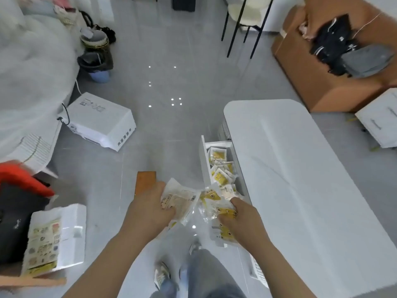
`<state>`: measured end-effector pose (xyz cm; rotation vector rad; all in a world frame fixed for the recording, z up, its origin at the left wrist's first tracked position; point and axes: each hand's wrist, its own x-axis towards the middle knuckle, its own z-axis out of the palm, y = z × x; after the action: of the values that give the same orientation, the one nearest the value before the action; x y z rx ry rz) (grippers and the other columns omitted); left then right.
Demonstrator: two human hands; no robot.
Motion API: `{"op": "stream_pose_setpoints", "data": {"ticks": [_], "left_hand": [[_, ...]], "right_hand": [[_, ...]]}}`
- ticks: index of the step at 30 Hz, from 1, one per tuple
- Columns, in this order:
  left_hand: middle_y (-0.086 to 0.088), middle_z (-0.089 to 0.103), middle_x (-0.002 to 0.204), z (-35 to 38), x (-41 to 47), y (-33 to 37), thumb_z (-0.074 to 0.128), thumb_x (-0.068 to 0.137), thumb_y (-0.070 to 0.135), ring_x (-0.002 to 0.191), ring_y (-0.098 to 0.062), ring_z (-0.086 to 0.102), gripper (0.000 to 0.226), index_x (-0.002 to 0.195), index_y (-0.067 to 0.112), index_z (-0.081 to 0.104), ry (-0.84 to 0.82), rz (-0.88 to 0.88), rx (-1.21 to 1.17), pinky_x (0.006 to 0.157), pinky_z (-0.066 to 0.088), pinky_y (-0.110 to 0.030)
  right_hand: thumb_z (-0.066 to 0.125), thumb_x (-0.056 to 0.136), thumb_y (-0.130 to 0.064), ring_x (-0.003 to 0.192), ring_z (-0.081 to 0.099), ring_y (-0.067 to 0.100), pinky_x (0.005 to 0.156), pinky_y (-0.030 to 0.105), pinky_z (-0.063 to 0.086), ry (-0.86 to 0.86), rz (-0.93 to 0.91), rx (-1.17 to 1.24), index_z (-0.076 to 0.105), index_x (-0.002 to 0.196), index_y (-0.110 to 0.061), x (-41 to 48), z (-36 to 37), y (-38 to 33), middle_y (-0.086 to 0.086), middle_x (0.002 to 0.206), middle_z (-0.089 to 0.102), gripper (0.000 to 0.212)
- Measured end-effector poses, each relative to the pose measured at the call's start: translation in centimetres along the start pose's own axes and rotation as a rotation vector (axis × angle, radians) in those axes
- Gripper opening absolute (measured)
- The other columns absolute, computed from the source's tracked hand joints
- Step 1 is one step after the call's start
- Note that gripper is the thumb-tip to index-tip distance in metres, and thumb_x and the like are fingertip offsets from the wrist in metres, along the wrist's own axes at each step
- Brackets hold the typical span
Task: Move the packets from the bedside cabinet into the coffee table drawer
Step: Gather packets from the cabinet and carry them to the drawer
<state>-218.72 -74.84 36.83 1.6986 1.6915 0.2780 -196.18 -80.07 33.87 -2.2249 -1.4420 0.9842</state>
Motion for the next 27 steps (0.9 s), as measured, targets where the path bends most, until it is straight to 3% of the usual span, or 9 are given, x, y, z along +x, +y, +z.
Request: {"op": "stream_pose_setpoints", "data": {"ticks": [5,10,14,19,27], "left_hand": [[0.009,0.059,0.091,-0.3,5.7,2.2,0.066,0.078,0.021,0.083,-0.012,0.058,0.032,0.108,0.023,0.054,-0.081,0.077,0.042,0.070,0.050,-0.029],[0.011,0.064,0.091,0.2,11.0,5.1,0.066,0.076,0.025,0.081,-0.009,0.060,0.025,0.100,0.026,0.055,-0.124,0.118,0.089,0.071,0.053,-0.034],[0.011,0.063,0.092,0.7,15.8,8.8,0.066,0.075,0.025,0.082,-0.010,0.060,0.027,0.100,0.026,0.055,-0.161,0.161,0.127,0.072,0.054,-0.038],[0.010,0.064,0.094,2.8,20.3,12.9,0.066,0.075,0.024,0.084,-0.013,0.061,0.027,0.101,0.024,0.056,-0.214,0.204,0.164,0.074,0.053,-0.037],[0.006,0.065,0.088,5.5,26.1,15.9,0.065,0.075,0.024,0.082,-0.014,0.060,0.025,0.098,0.020,0.057,-0.306,0.263,0.250,0.075,0.052,-0.036]], "right_hand": [[0.064,0.078,-0.028,0.069,0.061,0.021,0.062,0.036,0.050,0.079,0.083,0.022,0.053,0.080,-0.013,3.4,-0.9,0.1,0.001,0.070,0.061,0.018],[0.065,0.078,-0.030,0.072,0.062,0.017,0.068,0.039,0.054,0.121,0.141,0.089,0.058,0.084,-0.018,7.3,-2.6,1.1,-0.002,0.074,0.065,0.015],[0.066,0.079,-0.029,0.069,0.060,0.016,0.064,0.034,0.050,0.154,0.185,0.134,0.058,0.081,-0.020,10.9,-4.9,2.1,-0.003,0.072,0.063,0.013],[0.066,0.080,-0.027,0.052,0.043,0.009,0.049,0.021,0.031,0.165,0.221,0.130,0.038,0.065,-0.026,14.4,-7.1,3.9,-0.006,0.057,0.047,0.032],[0.064,0.080,-0.028,0.053,0.044,0.011,0.049,0.022,0.032,0.187,0.380,0.185,0.037,0.066,-0.026,17.1,-8.4,6.1,-0.006,0.059,0.049,0.030]]}}
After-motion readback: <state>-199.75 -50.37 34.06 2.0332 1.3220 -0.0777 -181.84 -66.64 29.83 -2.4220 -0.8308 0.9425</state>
